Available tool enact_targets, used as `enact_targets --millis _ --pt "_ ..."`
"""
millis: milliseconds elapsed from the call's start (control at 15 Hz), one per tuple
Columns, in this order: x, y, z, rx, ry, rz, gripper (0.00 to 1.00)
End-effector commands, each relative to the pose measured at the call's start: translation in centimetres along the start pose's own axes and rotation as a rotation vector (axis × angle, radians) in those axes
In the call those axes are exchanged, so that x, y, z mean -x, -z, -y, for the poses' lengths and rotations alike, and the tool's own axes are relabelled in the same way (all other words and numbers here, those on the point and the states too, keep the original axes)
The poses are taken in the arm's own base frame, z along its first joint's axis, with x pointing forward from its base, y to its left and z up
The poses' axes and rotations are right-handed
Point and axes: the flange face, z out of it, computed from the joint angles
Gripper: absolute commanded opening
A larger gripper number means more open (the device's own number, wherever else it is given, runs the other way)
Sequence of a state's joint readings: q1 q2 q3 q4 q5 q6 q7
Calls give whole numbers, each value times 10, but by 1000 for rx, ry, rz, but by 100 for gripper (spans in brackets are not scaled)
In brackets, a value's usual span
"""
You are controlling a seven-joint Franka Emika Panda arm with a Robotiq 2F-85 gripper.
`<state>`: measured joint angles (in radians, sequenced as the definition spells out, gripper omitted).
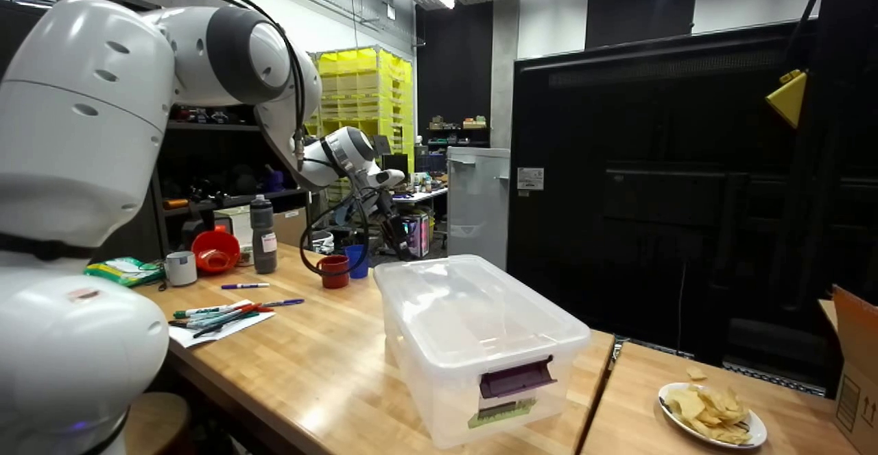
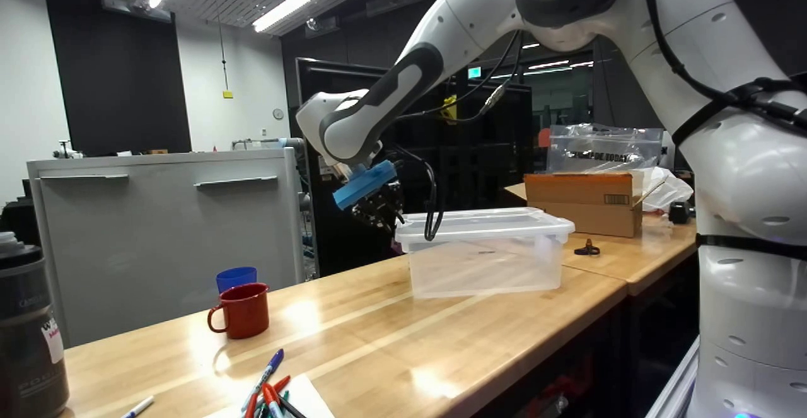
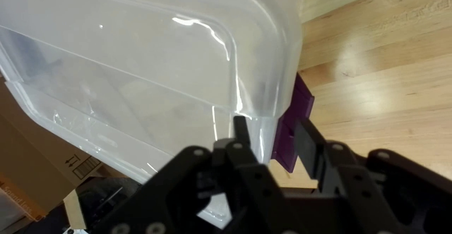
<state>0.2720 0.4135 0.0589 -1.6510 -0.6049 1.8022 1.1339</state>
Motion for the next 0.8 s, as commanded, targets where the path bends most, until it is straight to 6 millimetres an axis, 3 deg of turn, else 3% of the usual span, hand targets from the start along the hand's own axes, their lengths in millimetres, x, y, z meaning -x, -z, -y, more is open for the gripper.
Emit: enact_targets --millis 0,267,733 --pt "16 7 3 19 -16 -26 71" --pt "31 9 11 35 -30 -44 98" --pt "41 11 8 70 -77 -74 100"
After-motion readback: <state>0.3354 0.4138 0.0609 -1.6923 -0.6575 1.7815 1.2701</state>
